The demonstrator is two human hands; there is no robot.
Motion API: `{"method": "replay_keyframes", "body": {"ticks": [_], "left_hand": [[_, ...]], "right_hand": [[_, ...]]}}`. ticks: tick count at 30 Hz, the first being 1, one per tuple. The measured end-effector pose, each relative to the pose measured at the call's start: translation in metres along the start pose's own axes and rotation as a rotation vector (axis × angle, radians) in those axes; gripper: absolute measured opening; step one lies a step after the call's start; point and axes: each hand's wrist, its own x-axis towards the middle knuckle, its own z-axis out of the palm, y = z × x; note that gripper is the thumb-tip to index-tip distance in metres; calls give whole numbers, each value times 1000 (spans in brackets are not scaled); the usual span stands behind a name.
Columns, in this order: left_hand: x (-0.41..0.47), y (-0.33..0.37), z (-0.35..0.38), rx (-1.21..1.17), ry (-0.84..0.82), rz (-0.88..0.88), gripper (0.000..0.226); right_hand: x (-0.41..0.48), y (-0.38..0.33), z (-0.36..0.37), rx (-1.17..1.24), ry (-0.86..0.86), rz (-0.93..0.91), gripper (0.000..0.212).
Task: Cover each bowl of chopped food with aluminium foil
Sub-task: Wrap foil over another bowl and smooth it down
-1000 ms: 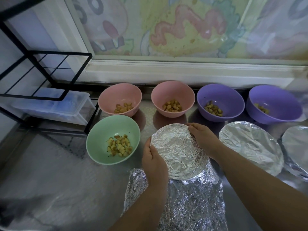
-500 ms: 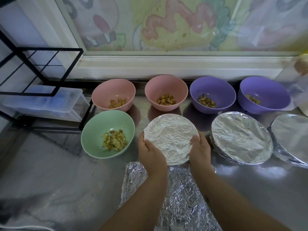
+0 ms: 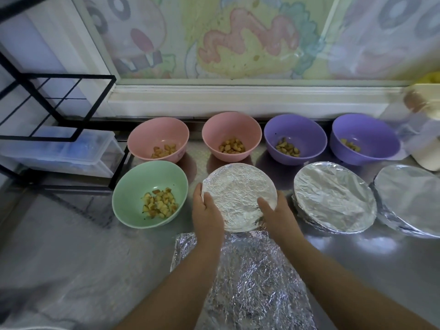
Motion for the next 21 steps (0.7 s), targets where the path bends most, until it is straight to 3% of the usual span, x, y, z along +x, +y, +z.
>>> {"method": "replay_keyframes", "body": {"ticks": [3, 8, 12, 21], "left_hand": [[3, -6, -12, 151, -129, 140, 56], [-21, -21, -18, 805, -186, 626, 96], [-21, -20, -16, 1015, -263, 648, 115], [-15, -22, -15, 1126, -342, 700, 128]], "right_hand": [[-11, -15, -14, -476, -22, -199, 92], [41, -56, -10, -825, -140, -480, 90], [73, -65, 7, -950, -315, -405, 94], [71, -64, 16, -1080, -259, -318, 85]]}}
